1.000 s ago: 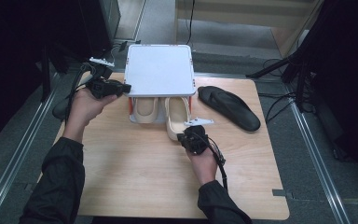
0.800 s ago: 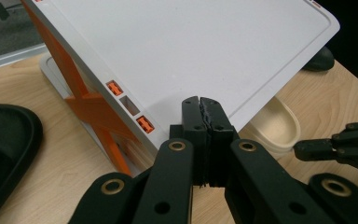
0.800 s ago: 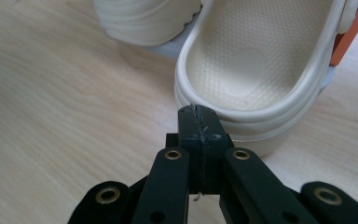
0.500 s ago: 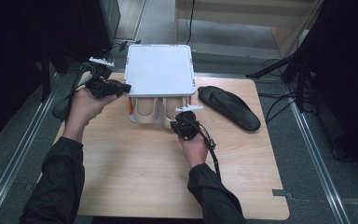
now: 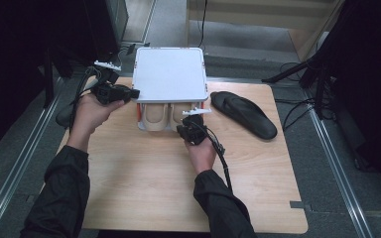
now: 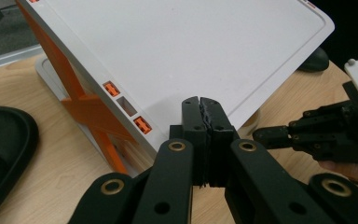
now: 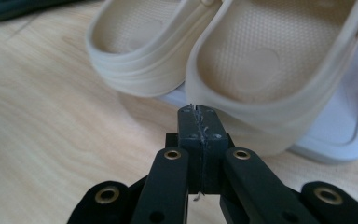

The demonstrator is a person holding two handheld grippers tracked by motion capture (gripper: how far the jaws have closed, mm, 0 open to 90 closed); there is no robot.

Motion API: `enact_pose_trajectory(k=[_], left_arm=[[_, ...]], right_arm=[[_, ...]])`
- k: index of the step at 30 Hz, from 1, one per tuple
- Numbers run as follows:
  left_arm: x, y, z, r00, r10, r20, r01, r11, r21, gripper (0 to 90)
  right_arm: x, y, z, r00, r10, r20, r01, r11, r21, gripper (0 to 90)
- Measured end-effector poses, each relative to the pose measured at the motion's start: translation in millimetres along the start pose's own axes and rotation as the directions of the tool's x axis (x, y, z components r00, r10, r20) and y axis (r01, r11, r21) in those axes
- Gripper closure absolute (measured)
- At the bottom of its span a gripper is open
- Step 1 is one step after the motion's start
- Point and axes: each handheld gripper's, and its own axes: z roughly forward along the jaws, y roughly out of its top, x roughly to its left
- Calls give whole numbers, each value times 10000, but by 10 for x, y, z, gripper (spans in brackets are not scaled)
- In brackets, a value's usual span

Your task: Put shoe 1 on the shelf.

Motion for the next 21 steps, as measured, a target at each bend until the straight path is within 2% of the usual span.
enact_pose_trajectory(k=[3, 7, 9, 11, 12, 13, 14, 20, 21], left_arm=[[3, 5, 4, 9999, -81, 103, 81, 10000, -25, 880], [-23, 15, -27, 9997, -140, 193, 141, 9999, -2, 763], [-49, 16, -63, 9992, -134, 382, 136, 9999, -31, 686], [-85, 8, -101, 9986, -109, 516, 112, 9999, -71, 653], [-85, 8, -101, 9986, -109, 516, 112, 9999, -71, 619], [-105, -2, -138, 9984, -114, 562, 115, 9999, -18, 619], [-115, -9, -164, 9982, -131, 586, 130, 9999, 17, 568], [-122, -93, -306, 9979, -332, 558, 329, 9994, 72, 474], [-115, -135, -347, 9977, -382, 558, 387, 9992, -84, 458]], right_arm=[[12, -59, -112, 9998, -46, -189, 44, 9999, -105, 884], [16, -163, -318, 9984, -183, -536, 164, 9992, -354, 847], [7, -215, -424, 9972, -215, -723, 183, 9989, -440, 820], [-5, -269, -525, 9963, -227, -832, 180, 9982, -567, 787], [-5, -269, -525, 9963, -227, -832, 180, 9982, -567, 787], [-13, -297, -567, 9954, -257, -925, 197, 9977, -650, 763], [-26, -364, -655, 9940, -294, -1049, 220, 9973, -706, 720], [-63, -496, -779, 9920, -488, -1168, 363, 9936, -1072, 689], [-74, -511, -826, 9900, -443, -1336, 297, 9936, -1093, 680]])
